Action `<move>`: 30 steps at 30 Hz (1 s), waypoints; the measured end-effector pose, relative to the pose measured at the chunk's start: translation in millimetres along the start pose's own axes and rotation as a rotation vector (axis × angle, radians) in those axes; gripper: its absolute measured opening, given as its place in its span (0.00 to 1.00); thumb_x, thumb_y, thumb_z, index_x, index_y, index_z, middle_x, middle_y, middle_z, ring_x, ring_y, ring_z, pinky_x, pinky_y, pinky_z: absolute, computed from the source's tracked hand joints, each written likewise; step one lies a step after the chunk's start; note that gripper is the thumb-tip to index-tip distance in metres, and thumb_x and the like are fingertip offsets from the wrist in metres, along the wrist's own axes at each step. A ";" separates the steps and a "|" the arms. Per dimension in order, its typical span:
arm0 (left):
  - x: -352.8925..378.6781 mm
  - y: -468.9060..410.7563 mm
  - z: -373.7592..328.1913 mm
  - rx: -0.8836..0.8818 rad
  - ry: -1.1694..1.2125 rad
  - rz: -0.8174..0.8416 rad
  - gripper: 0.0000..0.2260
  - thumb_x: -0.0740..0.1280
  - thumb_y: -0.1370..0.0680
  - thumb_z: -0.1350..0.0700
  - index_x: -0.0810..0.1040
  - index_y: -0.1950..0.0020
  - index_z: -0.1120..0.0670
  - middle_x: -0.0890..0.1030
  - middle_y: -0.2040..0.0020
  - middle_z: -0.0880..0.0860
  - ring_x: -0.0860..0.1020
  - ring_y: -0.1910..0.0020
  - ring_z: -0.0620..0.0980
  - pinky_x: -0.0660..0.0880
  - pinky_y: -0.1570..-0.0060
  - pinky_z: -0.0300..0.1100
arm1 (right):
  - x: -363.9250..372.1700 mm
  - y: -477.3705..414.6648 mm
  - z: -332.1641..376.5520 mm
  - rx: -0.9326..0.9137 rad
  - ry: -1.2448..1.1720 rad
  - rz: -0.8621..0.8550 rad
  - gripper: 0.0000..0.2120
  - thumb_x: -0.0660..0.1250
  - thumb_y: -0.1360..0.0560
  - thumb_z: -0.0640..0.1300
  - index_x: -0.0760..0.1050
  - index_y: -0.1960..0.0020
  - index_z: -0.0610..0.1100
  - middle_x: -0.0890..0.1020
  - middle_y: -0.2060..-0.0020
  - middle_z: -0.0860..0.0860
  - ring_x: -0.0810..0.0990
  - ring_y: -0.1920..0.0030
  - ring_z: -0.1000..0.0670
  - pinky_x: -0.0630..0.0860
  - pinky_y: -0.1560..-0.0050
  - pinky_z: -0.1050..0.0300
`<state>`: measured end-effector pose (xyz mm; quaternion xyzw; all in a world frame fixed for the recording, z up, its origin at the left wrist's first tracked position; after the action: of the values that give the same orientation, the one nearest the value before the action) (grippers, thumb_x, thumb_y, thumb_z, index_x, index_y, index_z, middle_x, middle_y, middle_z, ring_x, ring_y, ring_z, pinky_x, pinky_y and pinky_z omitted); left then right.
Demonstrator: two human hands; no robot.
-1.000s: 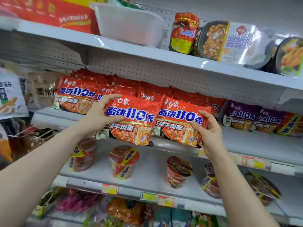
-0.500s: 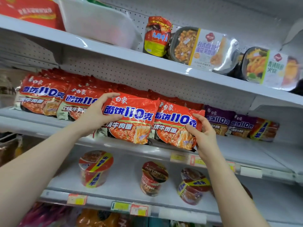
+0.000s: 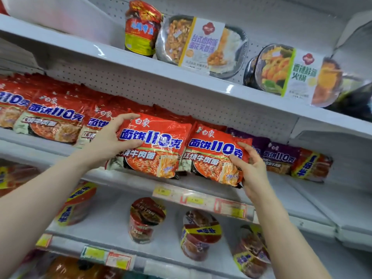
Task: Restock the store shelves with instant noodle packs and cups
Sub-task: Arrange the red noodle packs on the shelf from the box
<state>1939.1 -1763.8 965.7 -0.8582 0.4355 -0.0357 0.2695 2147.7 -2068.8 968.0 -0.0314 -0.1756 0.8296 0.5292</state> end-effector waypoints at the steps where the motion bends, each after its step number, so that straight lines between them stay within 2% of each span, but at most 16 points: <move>1: 6.4 -5.2 -0.3 -0.008 0.014 0.001 0.28 0.73 0.27 0.61 0.70 0.32 0.40 0.75 0.38 0.48 0.81 0.47 0.50 0.82 0.58 0.45 | -8.1 -6.5 3.0 -0.008 0.011 -0.011 0.19 0.70 0.25 0.33 0.76 0.38 0.50 0.82 0.45 0.47 0.86 0.53 0.47 0.83 0.61 0.53; 6: 38.5 -42.9 -9.4 0.043 0.010 0.011 0.29 0.74 0.28 0.58 0.69 0.32 0.40 0.75 0.38 0.47 0.81 0.46 0.48 0.82 0.57 0.42 | -43.2 -42.9 9.2 -0.027 0.021 -0.096 0.21 0.70 0.25 0.32 0.76 0.38 0.52 0.81 0.44 0.48 0.85 0.49 0.45 0.83 0.60 0.51; 12: 52.9 -97.8 -8.1 0.036 -0.028 0.004 0.34 0.77 0.32 0.50 0.67 0.28 0.43 0.77 0.38 0.47 0.80 0.44 0.47 0.81 0.51 0.47 | -54.2 -88.9 6.1 -0.086 0.168 -0.127 0.23 0.70 0.25 0.32 0.74 0.35 0.49 0.81 0.47 0.51 0.84 0.54 0.51 0.81 0.66 0.59; 13: 53.2 -105.1 -8.8 0.044 -0.043 -0.004 0.34 0.77 0.31 0.50 0.67 0.28 0.44 0.77 0.39 0.46 0.80 0.45 0.46 0.80 0.52 0.43 | -53.4 -99.4 2.2 -0.090 0.199 -0.123 0.23 0.70 0.25 0.32 0.74 0.35 0.49 0.81 0.47 0.51 0.84 0.54 0.51 0.82 0.65 0.58; 16: 51.1 -122.1 -7.7 0.083 -0.055 -0.026 0.30 0.75 0.28 0.54 0.67 0.29 0.44 0.78 0.42 0.43 0.79 0.46 0.41 0.77 0.55 0.34 | -45.5 -133.9 -17.0 -0.095 0.291 -0.091 0.22 0.72 0.26 0.33 0.75 0.37 0.52 0.81 0.43 0.48 0.85 0.51 0.48 0.84 0.55 0.46; 19: 43.9 -136.5 0.0 0.086 -0.028 -0.036 0.29 0.76 0.28 0.55 0.67 0.32 0.43 0.78 0.40 0.46 0.79 0.44 0.45 0.78 0.48 0.41 | -27.8 -165.8 -38.7 -0.100 0.349 -0.066 0.21 0.73 0.27 0.34 0.75 0.40 0.55 0.80 0.41 0.47 0.83 0.47 0.46 0.83 0.50 0.41; 22: 37.2 -146.2 7.1 0.075 0.010 -0.038 0.28 0.76 0.29 0.54 0.67 0.33 0.43 0.79 0.40 0.48 0.81 0.45 0.47 0.80 0.48 0.45 | -8.0 -196.0 -60.2 -0.103 0.374 -0.033 0.20 0.73 0.27 0.35 0.75 0.43 0.56 0.78 0.38 0.47 0.81 0.44 0.45 0.82 0.49 0.41; 24: 36.9 -150.3 9.2 0.076 0.040 -0.029 0.29 0.76 0.29 0.54 0.67 0.33 0.44 0.80 0.41 0.49 0.82 0.47 0.48 0.81 0.49 0.47 | 1.7 -211.0 -69.0 -0.126 0.414 -0.019 0.20 0.73 0.27 0.35 0.75 0.42 0.55 0.77 0.37 0.47 0.80 0.43 0.46 0.83 0.52 0.47; 26: 36.2 -153.3 10.2 0.072 0.030 -0.030 0.29 0.75 0.29 0.54 0.67 0.32 0.44 0.80 0.41 0.49 0.82 0.47 0.47 0.82 0.51 0.43 | 9.2 -222.9 -76.6 -0.147 0.467 -0.019 0.20 0.74 0.28 0.34 0.75 0.42 0.52 0.77 0.38 0.49 0.79 0.43 0.47 0.80 0.55 0.55; 27: 36.4 -154.1 10.3 0.071 0.022 -0.028 0.29 0.75 0.29 0.54 0.67 0.32 0.45 0.80 0.40 0.48 0.82 0.47 0.47 0.81 0.51 0.42 | 11.0 -226.7 -81.4 -0.142 0.495 -0.023 0.20 0.74 0.28 0.34 0.75 0.42 0.51 0.77 0.40 0.50 0.79 0.44 0.47 0.79 0.54 0.56; 30: 37.3 -155.7 10.5 0.074 0.020 -0.018 0.32 0.75 0.32 0.51 0.68 0.30 0.45 0.79 0.39 0.48 0.81 0.45 0.47 0.81 0.48 0.46 | 11.3 -235.9 -97.0 -0.154 0.620 -0.062 0.20 0.77 0.31 0.36 0.75 0.43 0.48 0.80 0.46 0.51 0.80 0.45 0.46 0.79 0.45 0.48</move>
<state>2078.6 -1713.8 1027.1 -0.8512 0.4286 -0.0627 0.2962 2370.3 -1944.5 955.2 -0.3172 -0.0692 0.7483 0.5784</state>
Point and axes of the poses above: each hand's wrist, its own y-axis away from the middle knuckle, its own x-axis out of the palm, z = x × y, the point moved 8 cm from there along -y, towards the middle knuckle
